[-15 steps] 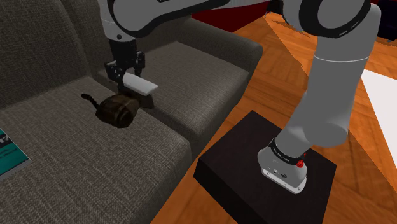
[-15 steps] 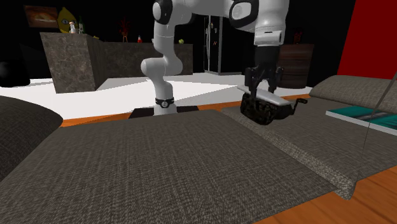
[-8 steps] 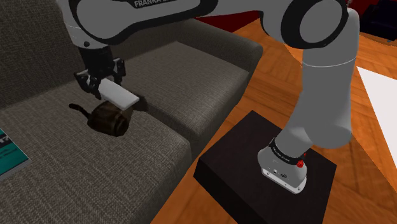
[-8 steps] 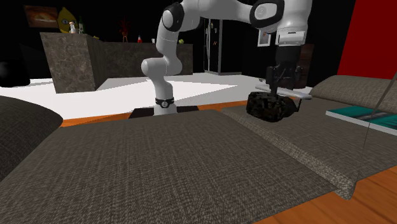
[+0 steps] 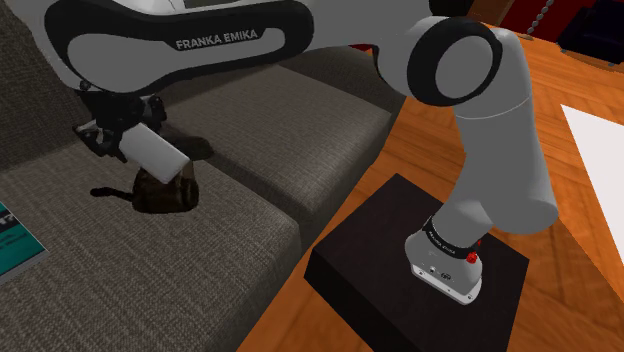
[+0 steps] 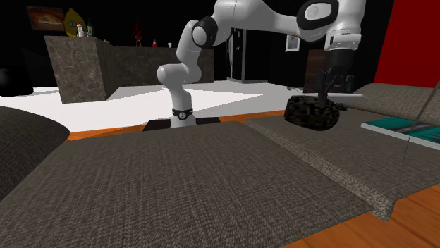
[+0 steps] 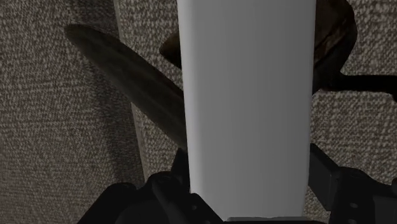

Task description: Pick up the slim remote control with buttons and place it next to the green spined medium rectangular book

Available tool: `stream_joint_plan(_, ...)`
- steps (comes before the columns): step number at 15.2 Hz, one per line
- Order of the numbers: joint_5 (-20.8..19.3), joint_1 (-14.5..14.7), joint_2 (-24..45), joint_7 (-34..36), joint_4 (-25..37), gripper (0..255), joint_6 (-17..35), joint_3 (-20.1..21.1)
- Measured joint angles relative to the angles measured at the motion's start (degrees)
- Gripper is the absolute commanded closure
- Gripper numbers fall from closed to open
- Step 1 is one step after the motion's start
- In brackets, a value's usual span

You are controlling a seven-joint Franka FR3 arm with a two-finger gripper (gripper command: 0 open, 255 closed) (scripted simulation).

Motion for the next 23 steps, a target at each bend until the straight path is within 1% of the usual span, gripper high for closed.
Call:
stream_joint_plan(1,-2.49,-0.3,1.36,0.53,1.39,255,-0.47,1.43)
stream_joint_plan(2,-5.73,-1.41,2.02,1.34,0.57,255,0.46,3.16)
stream_joint_plan(3,-8.38,-3.11,2.14,1.94,-0.91,255,1.17,5.36)
stream_joint_plan(4,-9.99,-4.1,3.64,2.17,0.53,255,0.66,7.44)
stream_joint_plan(5,-13.19,-5.78,3.98,3.38,-0.98,255,1.78,9.66)
stream_joint_plan(6,-16.82,-7.05,5.59,3.86,-0.54,255,1.9,12.04)
stream_joint_plan(7,-19.32,-8.56,6.45,5.16,-1.23,255,2.28,14.82)
stream_joint_plan(8,-21.36,-8.31,9.0,5.37,2.19,255,0.32,17.32)
stream_joint_plan(9,-23.12,-10.61,9.03,6.85,0.04,255,0.74,20.32)
stream_joint_plan(10,-26.7,-12.67,9.12,8.76,-2.46,255,1.45,23.27)
stream_joint_plan(11,-29.48,-15.52,9.29,9.27,-4.48,255,1.45,26.55)
stream_joint_plan(12,-30.43,-17.24,11.01,10.41,-4.86,255,2.29,28.98)
stream_joint_plan(13,-34.08,-18.29,11.98,11.75,-5.39,255,1.5,31.67)
stream_joint_plan(14,-37.24,-18.33,14.27,12.06,-3.55,255,0.53,34.12)
stream_joint_plan(15,-40.18,-19.8,15.49,13.27,-4.35,255,-0.29,37.21)
stream_joint_plan(16,-42.62,-20.15,17.44,13.75,-3.1,255,-1.97,39.97)
stream_joint_plan(17,-45.12,-22.95,18.03,15.65,-6.16,255,-2.35,43.36)
stream_joint_plan(18,-47.72,-22.76,20.12,16.17,-4.71,255,-3.62,45.83)
stream_joint_plan(19,-50.83,-23.77,21.67,16.88,-5.07,255,-5.0,48.83)
stream_joint_plan(20,-52.72,-23.59,23.8,17.1,-3.69,0,-6.97,51.5)
stream_joint_plan(21,-52.64,-23.62,24.91,16.62,-2.68,0,-8.3,52.94)
stream_joint_plan(22,-50.48,-23.45,25.37,16.3,-1.76,0,-9.36,53.67)
stream_joint_plan(23,-46.95,-22.23,25.74,15.52,0.54,0,-10.39,53.88)
